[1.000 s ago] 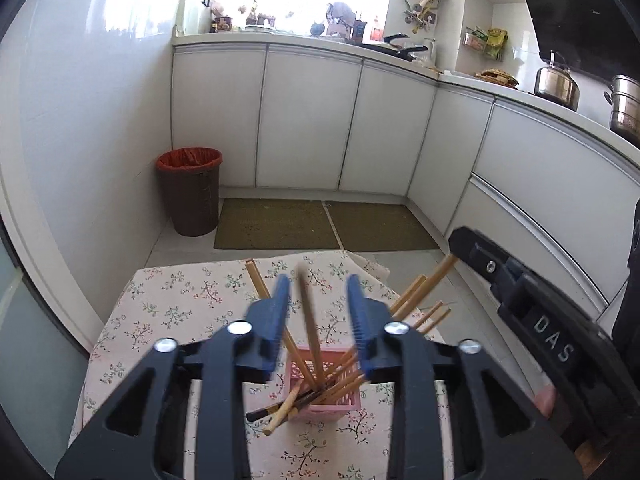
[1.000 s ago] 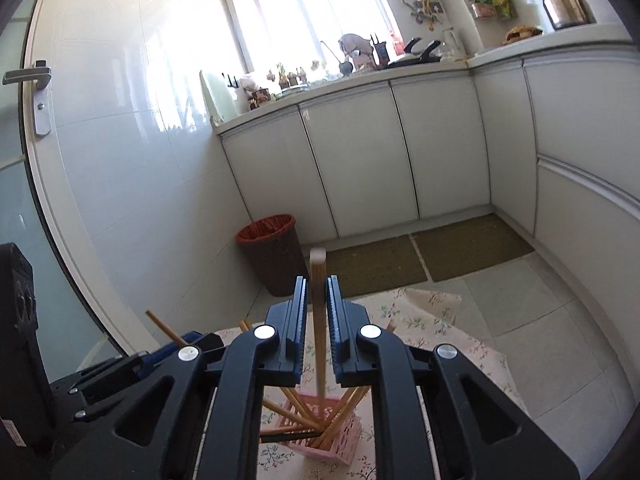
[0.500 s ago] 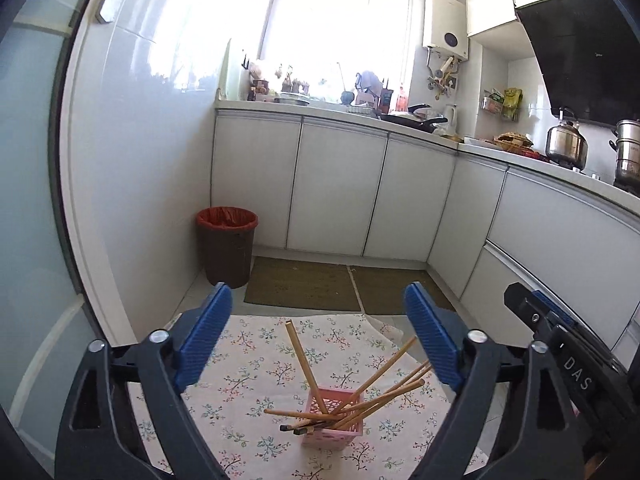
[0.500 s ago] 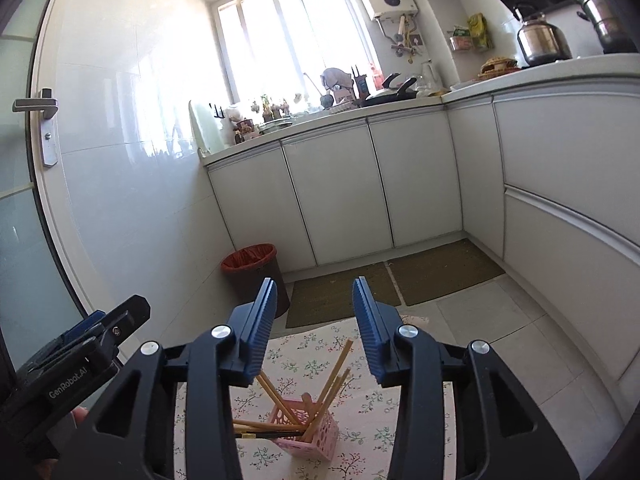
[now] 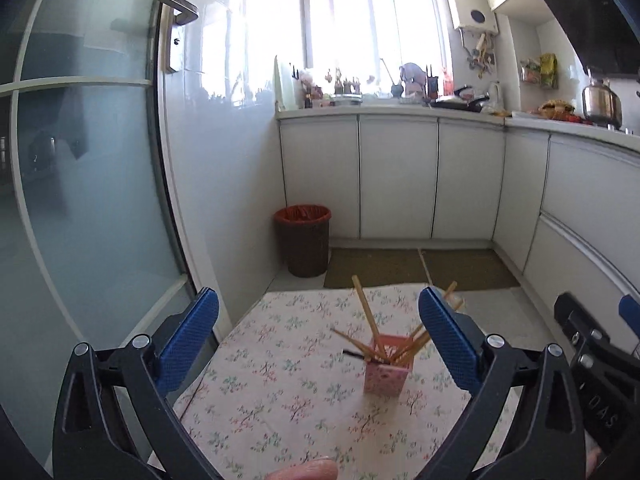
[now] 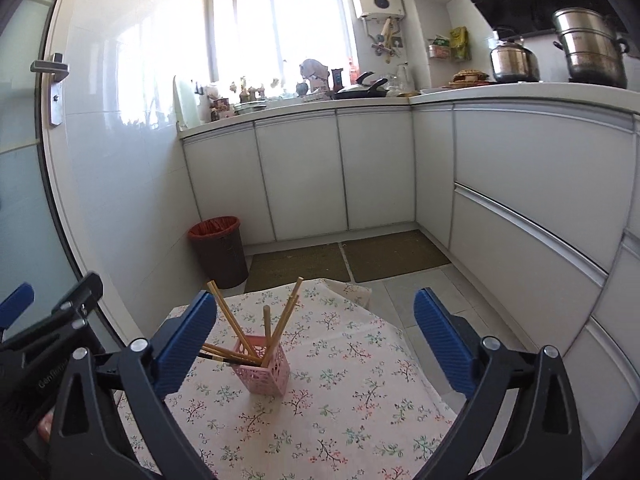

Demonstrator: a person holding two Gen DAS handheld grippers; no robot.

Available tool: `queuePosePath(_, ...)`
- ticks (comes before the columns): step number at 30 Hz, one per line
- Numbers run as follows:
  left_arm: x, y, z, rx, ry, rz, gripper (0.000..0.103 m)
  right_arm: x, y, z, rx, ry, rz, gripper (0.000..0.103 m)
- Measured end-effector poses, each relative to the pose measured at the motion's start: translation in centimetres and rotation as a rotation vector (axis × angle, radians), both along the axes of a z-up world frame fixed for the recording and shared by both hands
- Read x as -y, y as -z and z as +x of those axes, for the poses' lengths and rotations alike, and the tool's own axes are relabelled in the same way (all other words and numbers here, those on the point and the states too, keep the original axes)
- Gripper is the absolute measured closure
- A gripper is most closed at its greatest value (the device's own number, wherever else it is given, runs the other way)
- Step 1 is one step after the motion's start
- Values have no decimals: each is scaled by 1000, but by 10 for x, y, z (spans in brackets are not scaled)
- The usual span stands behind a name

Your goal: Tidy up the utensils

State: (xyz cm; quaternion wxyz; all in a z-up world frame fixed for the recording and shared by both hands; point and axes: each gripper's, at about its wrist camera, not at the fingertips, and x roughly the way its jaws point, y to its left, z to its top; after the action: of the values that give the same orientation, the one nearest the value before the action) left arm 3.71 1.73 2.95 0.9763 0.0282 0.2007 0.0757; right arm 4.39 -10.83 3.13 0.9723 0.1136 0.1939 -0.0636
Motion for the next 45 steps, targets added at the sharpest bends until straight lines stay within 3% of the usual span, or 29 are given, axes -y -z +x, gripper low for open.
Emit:
queuePosePath(6,4,3,-43,24,-19,-23,7,7,6,-27,-115,41,-18,7)
queuePosePath(15,10,-10,-62,4,24,-33,7,13,1,-57,-99,64,-46,7)
queuePosePath(45,7,-9,-55,-39,20,-43,7,15,4,-57,-120,50,-18,7)
